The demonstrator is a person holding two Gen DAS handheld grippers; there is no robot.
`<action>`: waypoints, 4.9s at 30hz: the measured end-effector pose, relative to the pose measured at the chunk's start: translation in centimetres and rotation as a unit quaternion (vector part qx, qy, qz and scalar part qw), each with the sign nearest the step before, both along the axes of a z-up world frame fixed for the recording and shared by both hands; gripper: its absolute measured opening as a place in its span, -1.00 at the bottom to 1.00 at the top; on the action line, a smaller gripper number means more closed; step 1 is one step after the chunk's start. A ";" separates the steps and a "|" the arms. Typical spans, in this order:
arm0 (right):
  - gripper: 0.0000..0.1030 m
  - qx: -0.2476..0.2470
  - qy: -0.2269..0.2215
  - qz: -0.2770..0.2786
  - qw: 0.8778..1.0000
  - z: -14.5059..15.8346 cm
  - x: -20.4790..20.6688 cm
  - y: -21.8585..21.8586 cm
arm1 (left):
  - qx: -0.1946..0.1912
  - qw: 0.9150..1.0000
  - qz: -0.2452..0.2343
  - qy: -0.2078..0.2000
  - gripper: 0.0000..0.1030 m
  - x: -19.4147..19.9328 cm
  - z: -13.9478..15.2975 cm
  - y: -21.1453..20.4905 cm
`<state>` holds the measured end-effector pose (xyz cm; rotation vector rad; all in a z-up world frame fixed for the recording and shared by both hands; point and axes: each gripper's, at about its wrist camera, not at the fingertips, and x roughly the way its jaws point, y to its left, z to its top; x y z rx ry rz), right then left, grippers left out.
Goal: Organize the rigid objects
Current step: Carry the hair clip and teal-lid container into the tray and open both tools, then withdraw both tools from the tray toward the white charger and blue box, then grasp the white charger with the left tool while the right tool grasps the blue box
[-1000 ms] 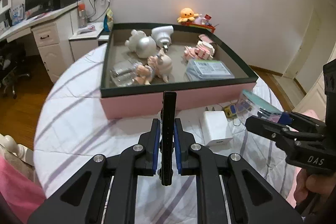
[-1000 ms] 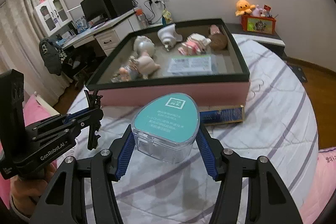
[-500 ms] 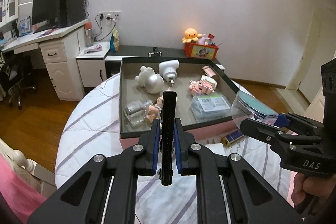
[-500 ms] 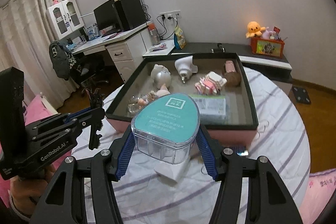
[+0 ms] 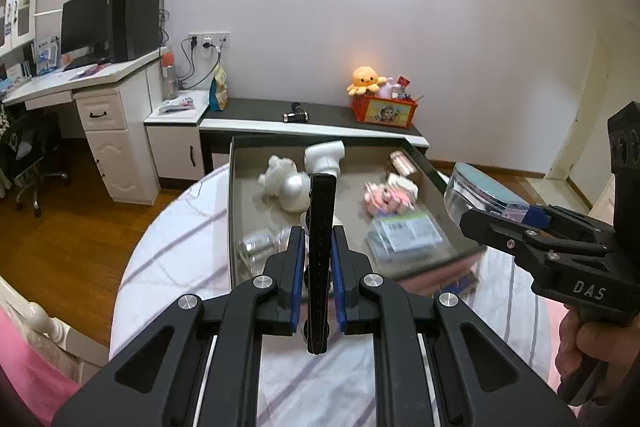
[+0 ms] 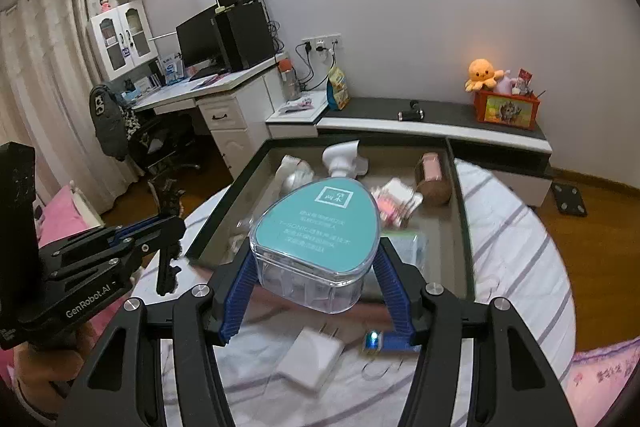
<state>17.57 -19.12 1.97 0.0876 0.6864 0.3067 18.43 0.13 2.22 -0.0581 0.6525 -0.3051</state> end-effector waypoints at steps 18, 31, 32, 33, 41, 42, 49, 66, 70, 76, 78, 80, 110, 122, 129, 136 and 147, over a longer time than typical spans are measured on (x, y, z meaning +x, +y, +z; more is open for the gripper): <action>0.15 -0.046 0.039 0.000 0.998 -2.0 8.8 1.2 | 0.005 1.000 0.001 0.019 -0.76 8.6 -1.2 -1.5; 0.15 -0.053 0.073 -0.014 0.996 -4.9 12.4 0.7 | 0.015 0.999 0.004 0.047 -0.75 12.6 -3.7 -2.5; 0.16 -0.055 0.075 -0.016 0.996 -4.9 12.6 0.7 | 0.018 0.998 0.003 0.052 -0.74 12.8 -4.1 -2.7; 0.23 -0.057 0.076 -0.018 0.995 -5.0 12.6 0.6 | 0.021 0.998 0.004 0.055 -0.73 13.0 -4.3 -2.8; 0.65 -0.059 0.075 -0.037 0.995 -4.7 11.9 -0.1 | 0.015 0.998 0.051 0.041 0.98 11.9 -4.0 -1.1; 0.65 -0.057 0.072 -0.040 0.995 -4.6 11.7 -0.3 | 0.018 0.998 0.053 0.037 1.00 11.4 -3.8 -1.1; 0.65 -0.029 0.043 -0.054 0.997 -2.4 9.4 -0.3 | 0.018 0.997 0.075 0.019 1.00 8.2 -2.3 0.2; 0.65 -0.011 -0.055 -0.105 0.993 3.7 -2.0 -1.6 | 0.021 0.995 0.092 -0.022 1.00 -2.1 1.2 1.2; 0.65 -0.015 -0.074 -0.118 0.990 4.5 -5.4 -2.3 | 0.020 0.995 0.093 -0.029 1.00 -4.4 1.7 1.2; 0.65 -0.012 -0.078 -0.128 0.989 4.4 -9.6 -3.1 | 0.022 0.995 0.091 -0.035 1.00 -8.0 2.0 0.7; 0.65 -0.012 -0.078 -0.134 0.988 4.1 -10.8 -3.3 | 0.024 0.995 0.092 -0.034 1.00 -8.9 2.0 0.6; 0.65 -0.012 -0.076 -0.135 0.988 3.8 -11.7 -3.4 | 0.026 0.995 0.093 -0.033 1.00 -9.9 2.0 0.4; 0.65 -0.033 -0.034 -0.142 0.989 0.5 -12.7 -4.1 | 0.025 0.997 0.073 -0.009 1.00 -11.9 -0.1 -1.8; 0.65 -0.049 0.045 -0.143 0.987 -4.6 -7.9 -6.2 | 0.032 0.997 0.020 0.068 1.00 -7.4 -6.9 -7.0; 0.65 -0.048 0.073 -0.133 0.987 -6.7 -5.8 -6.9 | 0.046 0.994 0.007 0.094 1.00 -4.1 -10.0 -9.9; 0.65 -0.037 0.094 -0.113 0.988 -8.0 -3.8 -6.9 | 0.059 0.990 -0.006 0.125 0.59 -1.7 -11.9 -10.6; 0.65 -0.069 0.128 -0.075 0.987 -11.2 -0.2 -2.9 | 0.054 0.991 -0.009 0.120 -0.21 -2.2 -11.4 -7.4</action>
